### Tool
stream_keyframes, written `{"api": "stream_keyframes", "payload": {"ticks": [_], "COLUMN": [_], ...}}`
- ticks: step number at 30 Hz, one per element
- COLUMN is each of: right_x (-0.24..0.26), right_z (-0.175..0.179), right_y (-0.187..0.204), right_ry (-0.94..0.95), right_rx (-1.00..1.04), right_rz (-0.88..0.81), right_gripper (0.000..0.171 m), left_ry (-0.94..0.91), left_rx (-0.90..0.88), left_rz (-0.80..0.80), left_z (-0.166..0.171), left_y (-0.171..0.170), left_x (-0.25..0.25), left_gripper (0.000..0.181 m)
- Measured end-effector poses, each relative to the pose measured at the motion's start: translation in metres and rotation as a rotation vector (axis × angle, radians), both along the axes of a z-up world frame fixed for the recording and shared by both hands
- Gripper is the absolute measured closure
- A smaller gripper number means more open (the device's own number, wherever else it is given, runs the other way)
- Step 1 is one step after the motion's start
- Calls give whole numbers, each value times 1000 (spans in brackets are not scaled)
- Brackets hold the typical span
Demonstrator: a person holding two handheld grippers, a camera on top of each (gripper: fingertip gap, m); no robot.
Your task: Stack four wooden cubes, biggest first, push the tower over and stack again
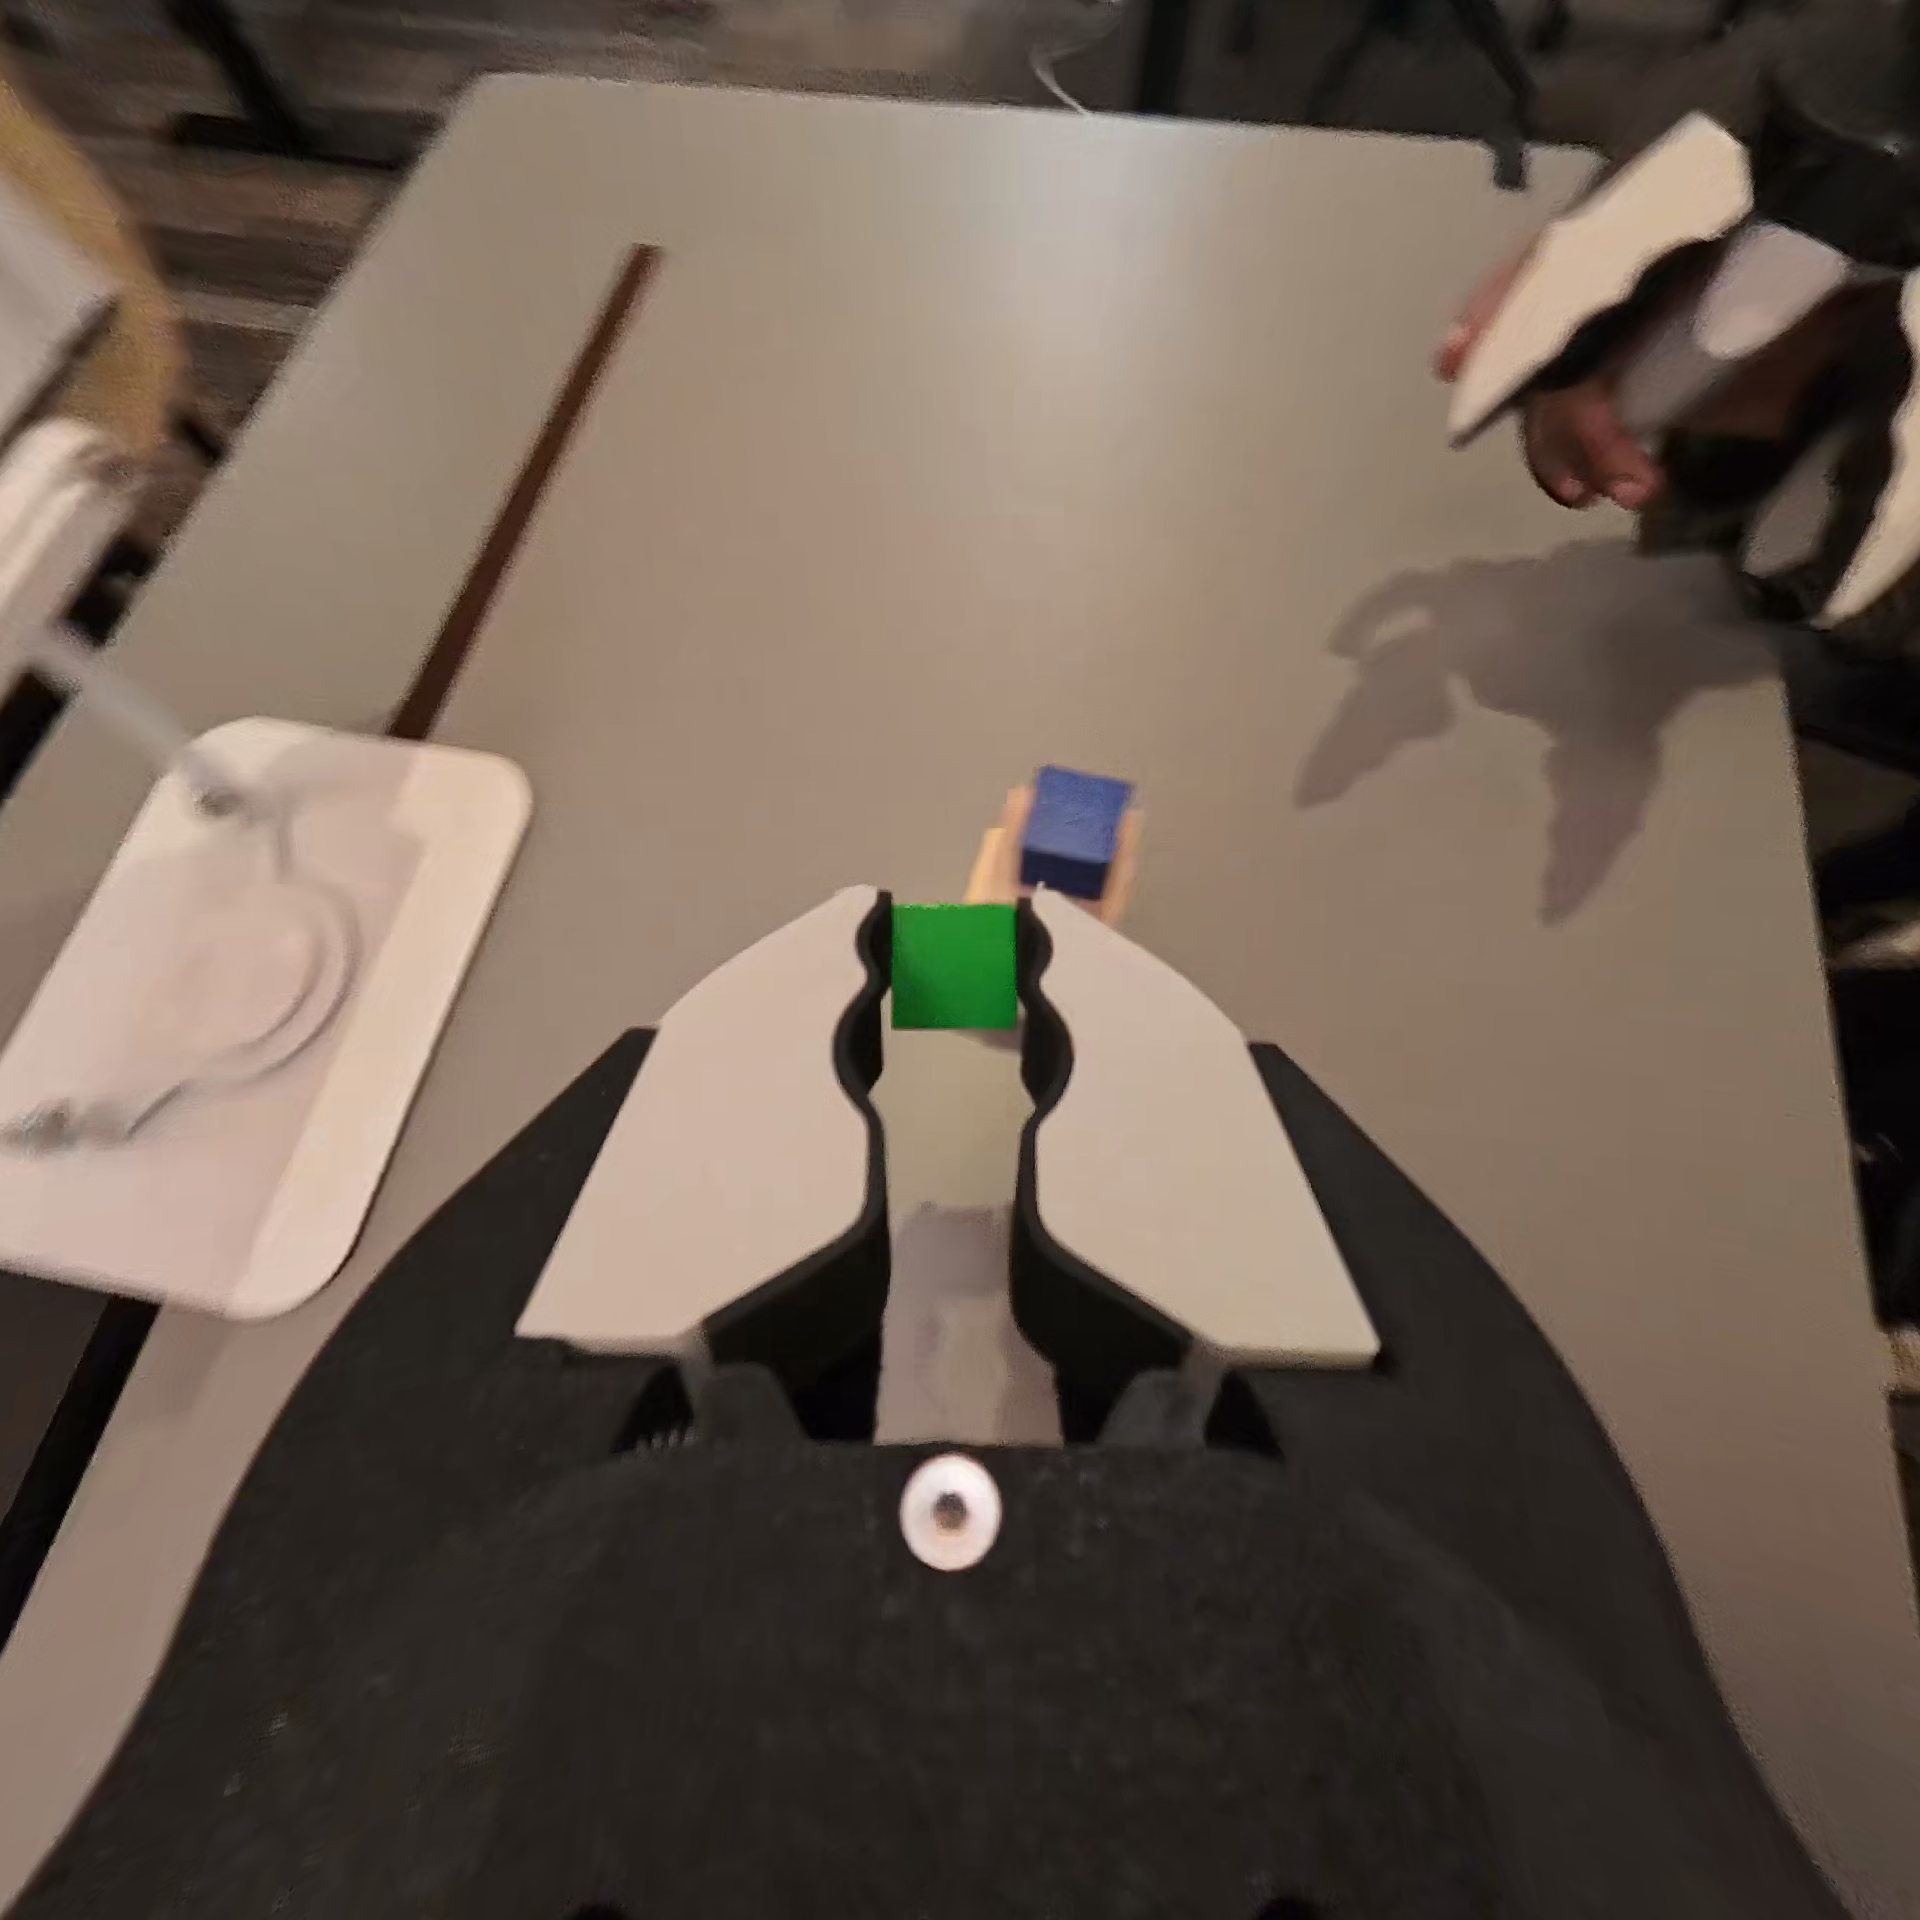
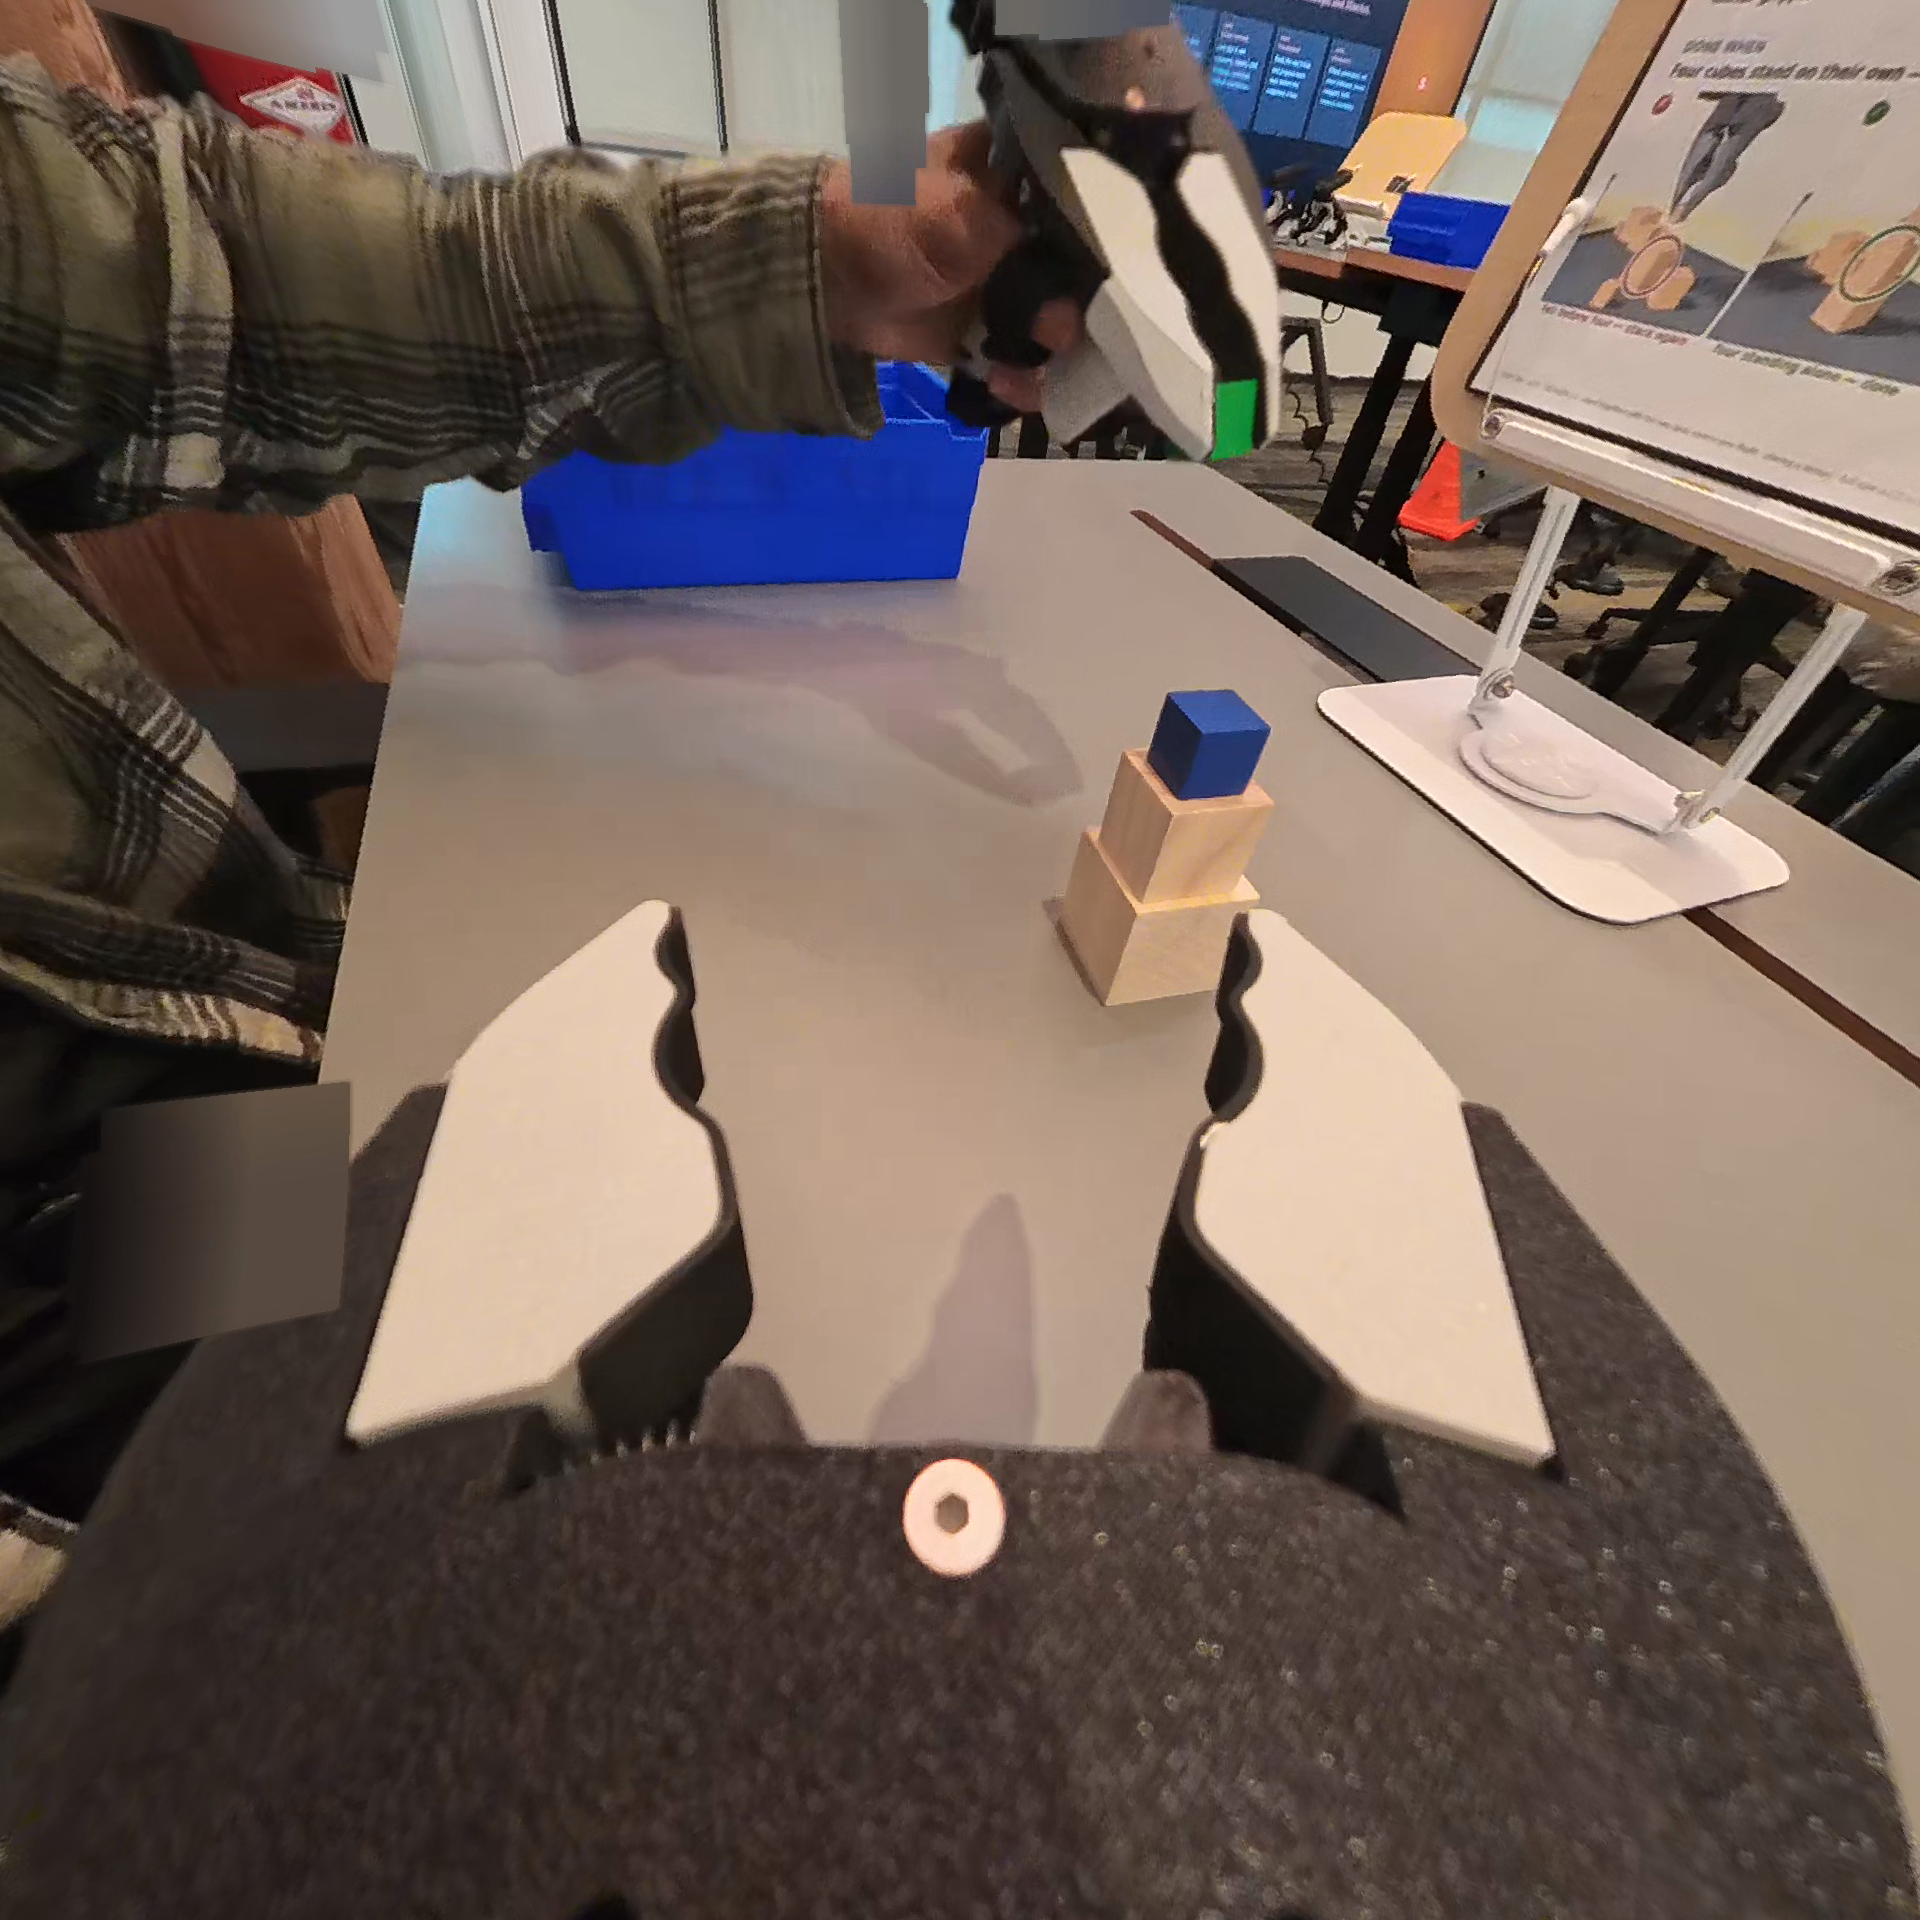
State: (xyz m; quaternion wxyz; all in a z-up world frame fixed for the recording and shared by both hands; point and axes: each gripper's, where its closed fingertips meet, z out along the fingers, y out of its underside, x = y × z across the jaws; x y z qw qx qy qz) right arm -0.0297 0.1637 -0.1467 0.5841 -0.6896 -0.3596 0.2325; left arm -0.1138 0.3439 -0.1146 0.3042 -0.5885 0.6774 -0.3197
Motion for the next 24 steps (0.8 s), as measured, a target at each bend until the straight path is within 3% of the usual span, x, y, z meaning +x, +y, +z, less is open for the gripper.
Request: {"api": "stream_keyframes", "payload": {"ticks": [3, 7, 15, 24], "right_x": [0, 3, 7, 8], "right_z": [-2, -3, -5, -4], "right_y": [0, 0, 0, -1], "right_ry": [-8, -6, 5, 15], "right_rx": [-4, -6, -14, -10], "right_rz": [0, -5, -3, 0], "right_gripper": [75, 76, 77, 77], "left_ry": [62, 118, 245, 214], "left_rx": [5, -4, -44, -101], "left_rz": [-143, -220, -251, -239], "left_z": [-5, -7, -23, -38], "left_y": [-31, -44, -50, -46], "left_x": [26, 49, 64, 63], "left_gripper": [159, 159, 159, 159]}}
